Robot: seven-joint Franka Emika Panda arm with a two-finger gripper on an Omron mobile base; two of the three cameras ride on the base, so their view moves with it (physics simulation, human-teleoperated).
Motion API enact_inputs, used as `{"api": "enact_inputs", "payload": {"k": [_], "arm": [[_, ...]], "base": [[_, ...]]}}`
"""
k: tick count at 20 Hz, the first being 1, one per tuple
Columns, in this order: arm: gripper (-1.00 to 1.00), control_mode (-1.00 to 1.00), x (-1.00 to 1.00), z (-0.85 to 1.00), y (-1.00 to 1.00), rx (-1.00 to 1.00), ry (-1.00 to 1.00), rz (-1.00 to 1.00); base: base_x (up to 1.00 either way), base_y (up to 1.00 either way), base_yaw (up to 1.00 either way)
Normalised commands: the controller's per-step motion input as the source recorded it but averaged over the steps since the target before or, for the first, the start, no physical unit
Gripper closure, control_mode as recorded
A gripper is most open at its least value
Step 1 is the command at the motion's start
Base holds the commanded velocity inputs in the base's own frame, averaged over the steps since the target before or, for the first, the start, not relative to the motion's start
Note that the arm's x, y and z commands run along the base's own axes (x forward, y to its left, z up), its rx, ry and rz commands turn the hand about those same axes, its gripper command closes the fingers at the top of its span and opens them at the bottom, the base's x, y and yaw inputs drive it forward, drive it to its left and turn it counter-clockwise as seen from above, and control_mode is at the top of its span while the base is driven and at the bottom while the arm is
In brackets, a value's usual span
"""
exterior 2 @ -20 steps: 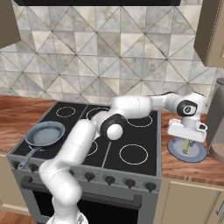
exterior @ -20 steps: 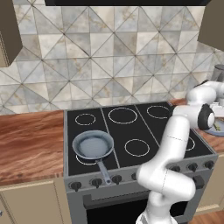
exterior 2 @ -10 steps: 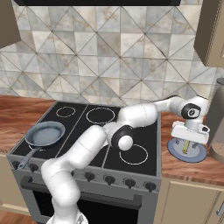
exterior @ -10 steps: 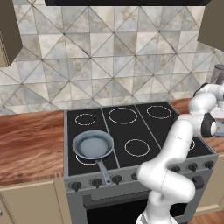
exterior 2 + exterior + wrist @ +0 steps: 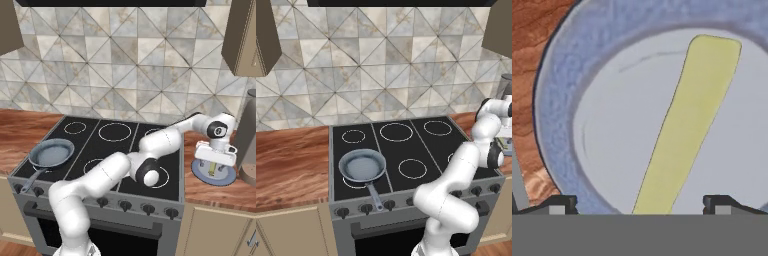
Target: Pick up the butter stick and place it in the pan. Then turn on the burner for the pan.
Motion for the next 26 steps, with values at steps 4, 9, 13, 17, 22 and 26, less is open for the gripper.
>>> {"api": "enact_inputs", "payload": {"k": [4, 9, 13, 17, 22, 26], "arm": [[-1.00, -1.00, 0.06, -0.21, -0.13, 0.02, 0.05, 0.00], [-1.00, -1.00, 0.01, -0.20, -0.12, 0.03, 0.04, 0.00], [1.00, -1.00, 0.00, -0.17, 0.00, 0.00, 0.01, 0.00], [1.00, -1.00, -0.01, -0.26, 0.07, 0.00, 0.06, 0.00], [1.00, -1.00, 0.00, 0.11, 0.16, 0.04, 0.00, 0.00], [1.00, -1.00, 0.00, 0.52, 0.01, 0.07, 0.04, 0.00]], "base": [[0.00, 0.00, 0.00], [0.00, 0.00, 0.00], [0.00, 0.00, 0.00], [0.00, 0.00, 0.00], [0.00, 0.00, 0.00], [0.00, 0.00, 0.00]]}}
